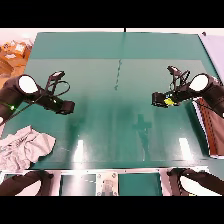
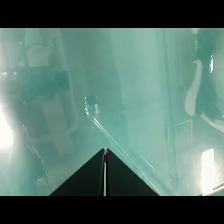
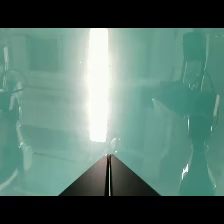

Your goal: Fold the shirts.

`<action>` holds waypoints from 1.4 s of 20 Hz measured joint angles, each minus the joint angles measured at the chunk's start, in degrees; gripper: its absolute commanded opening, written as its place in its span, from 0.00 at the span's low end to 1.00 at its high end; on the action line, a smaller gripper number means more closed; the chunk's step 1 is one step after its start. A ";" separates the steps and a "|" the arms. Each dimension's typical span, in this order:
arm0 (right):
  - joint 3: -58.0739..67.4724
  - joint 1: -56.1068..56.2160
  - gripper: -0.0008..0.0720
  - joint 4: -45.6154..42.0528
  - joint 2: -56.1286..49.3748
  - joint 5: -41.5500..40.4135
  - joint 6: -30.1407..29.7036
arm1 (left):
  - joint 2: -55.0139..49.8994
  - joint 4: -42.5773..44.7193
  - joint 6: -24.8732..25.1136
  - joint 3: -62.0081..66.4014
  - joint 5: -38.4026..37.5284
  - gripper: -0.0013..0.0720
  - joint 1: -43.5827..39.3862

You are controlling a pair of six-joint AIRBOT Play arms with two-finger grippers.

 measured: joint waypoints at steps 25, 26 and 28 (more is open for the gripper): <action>0.00 0.00 0.03 0.00 0.00 0.00 0.00 | 0.04 38.64 -23.76 -23.98 -14.38 0.04 16.98; 0.00 0.00 0.03 0.00 0.00 0.00 0.00 | 0.04 38.62 -23.26 -23.63 -14.25 0.04 17.29; 0.00 0.00 0.03 0.00 0.00 0.00 -0.02 | 0.02 37.88 -21.55 -20.76 -14.27 0.04 17.68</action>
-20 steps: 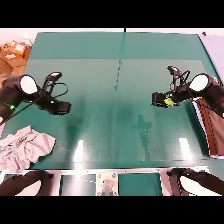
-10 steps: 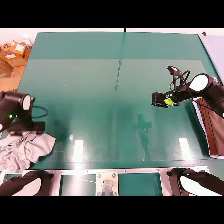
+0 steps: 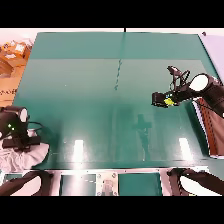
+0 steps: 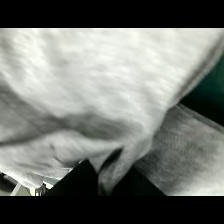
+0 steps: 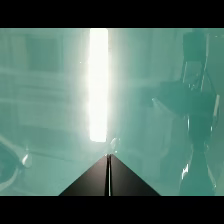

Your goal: Fold the shirts.

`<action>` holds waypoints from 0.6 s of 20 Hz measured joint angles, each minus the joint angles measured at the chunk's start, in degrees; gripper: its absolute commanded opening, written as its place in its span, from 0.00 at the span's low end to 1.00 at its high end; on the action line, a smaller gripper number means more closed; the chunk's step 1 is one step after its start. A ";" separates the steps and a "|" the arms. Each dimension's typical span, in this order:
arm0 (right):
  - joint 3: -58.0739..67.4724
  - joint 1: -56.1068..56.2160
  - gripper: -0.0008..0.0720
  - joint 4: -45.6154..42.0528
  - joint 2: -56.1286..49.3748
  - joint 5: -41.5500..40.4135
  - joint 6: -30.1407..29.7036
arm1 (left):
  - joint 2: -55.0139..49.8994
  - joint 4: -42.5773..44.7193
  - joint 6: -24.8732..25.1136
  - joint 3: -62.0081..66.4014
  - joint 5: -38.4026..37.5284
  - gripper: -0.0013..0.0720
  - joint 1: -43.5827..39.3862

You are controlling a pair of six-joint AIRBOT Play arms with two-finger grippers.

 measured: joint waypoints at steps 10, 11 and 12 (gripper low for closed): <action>0.00 0.11 0.03 0.20 0.00 -2.08 0.02 | -0.04 -7.61 4.13 35.58 0.07 0.04 -26.99; 0.00 0.11 0.03 0.42 0.00 -1.95 0.04 | -0.13 -8.41 4.11 37.42 2.58 0.04 -30.69; 0.02 0.11 0.03 0.72 0.00 -1.62 0.04 | -0.55 -9.27 4.09 38.80 5.25 0.04 -34.32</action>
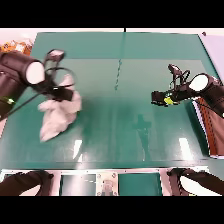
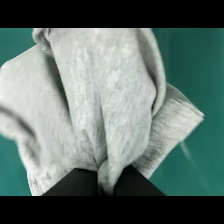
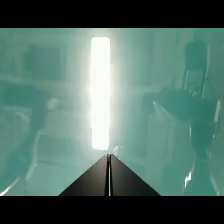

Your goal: Fold the shirts.

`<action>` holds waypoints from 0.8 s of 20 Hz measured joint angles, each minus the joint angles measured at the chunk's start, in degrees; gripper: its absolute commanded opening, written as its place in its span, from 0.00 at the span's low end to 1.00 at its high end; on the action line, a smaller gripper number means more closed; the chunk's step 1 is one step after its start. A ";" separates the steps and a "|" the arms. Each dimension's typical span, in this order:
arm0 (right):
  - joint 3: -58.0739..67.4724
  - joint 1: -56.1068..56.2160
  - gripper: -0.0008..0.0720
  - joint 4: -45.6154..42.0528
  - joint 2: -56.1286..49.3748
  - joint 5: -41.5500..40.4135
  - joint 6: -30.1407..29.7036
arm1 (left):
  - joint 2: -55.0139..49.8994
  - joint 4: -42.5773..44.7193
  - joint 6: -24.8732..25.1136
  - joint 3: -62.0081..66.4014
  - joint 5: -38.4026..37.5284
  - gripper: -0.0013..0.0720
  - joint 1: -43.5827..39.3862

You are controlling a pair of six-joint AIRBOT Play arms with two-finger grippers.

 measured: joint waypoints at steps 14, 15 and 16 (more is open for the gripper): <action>5.84 -7.78 0.60 3.56 -1.64 5.75 -1.77 | -13.75 -17.64 5.18 2.62 5.09 0.98 1.57; 5.99 -8.15 0.60 4.24 -2.78 5.53 -3.10 | -13.81 -17.22 5.18 1.81 3.98 0.98 4.28; 6.08 -8.46 0.60 5.27 -4.20 5.35 -4.66 | -13.97 -16.98 5.18 0.76 3.41 0.98 6.69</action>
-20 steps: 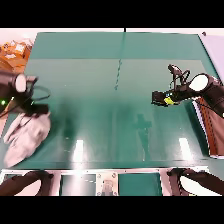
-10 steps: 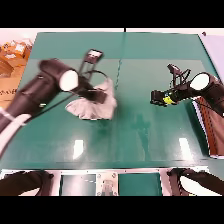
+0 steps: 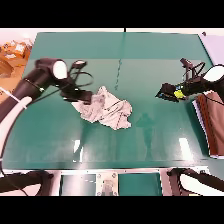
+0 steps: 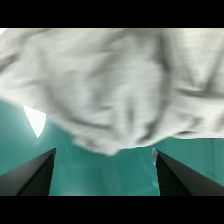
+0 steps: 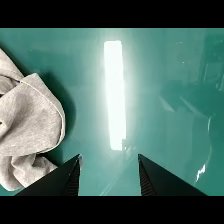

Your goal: Fold the shirts.

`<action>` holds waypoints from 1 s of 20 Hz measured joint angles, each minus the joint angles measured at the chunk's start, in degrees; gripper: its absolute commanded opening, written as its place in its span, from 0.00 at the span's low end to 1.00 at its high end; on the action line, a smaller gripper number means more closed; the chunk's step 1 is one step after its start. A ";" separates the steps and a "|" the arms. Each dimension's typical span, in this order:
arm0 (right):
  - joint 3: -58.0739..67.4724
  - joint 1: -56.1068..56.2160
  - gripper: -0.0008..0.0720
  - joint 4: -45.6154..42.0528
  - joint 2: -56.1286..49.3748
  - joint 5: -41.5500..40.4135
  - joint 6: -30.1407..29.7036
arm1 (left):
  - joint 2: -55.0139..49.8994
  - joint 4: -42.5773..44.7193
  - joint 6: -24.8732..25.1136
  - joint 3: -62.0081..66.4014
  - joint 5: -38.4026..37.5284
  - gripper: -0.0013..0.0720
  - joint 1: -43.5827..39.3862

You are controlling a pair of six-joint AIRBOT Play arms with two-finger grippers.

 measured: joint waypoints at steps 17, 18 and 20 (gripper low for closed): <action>26.29 16.55 0.60 23.69 -39.01 -1.20 -20.96 | -5.31 -20.20 6.99 -18.14 21.31 0.05 9.22; 28.02 17.64 0.60 23.85 -40.35 -1.07 -21.07 | -5.40 -20.02 7.23 -18.18 21.49 0.05 9.25; 31.26 19.65 0.60 24.09 -42.73 -0.92 -21.20 | -5.46 -19.87 7.45 -18.27 21.62 0.05 9.25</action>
